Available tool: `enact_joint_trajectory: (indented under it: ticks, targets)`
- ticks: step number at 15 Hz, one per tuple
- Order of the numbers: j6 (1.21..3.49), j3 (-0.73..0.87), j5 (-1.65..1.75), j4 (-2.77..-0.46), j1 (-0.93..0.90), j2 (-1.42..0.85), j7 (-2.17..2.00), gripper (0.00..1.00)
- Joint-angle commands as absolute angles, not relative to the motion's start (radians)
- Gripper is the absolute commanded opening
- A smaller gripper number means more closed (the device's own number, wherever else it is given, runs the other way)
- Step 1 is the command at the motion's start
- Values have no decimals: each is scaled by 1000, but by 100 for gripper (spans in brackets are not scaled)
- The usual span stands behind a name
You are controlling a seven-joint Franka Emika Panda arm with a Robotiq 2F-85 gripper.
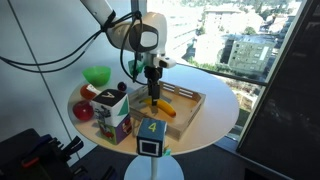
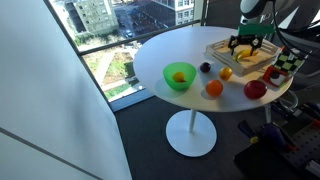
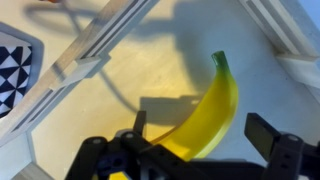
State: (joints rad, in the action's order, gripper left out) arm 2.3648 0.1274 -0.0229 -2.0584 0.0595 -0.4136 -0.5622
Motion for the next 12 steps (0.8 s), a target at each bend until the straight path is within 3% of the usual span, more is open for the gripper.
enact_joint_trajectory:
  ticks: [1, 6, 7, 8, 12]
  targets:
    - [2379, 144, -43, -2040, 44, -436, -565, 100]
    - [2382, 143, -45, -2039, 38, -445, -564, 100]
    - [2380, 142, -46, -2039, 37, -446, -565, 75]
    - [2379, 143, -45, -2037, 34, -447, -569, 74]
    - [2370, 146, -40, -2032, 27, -450, -575, 42]
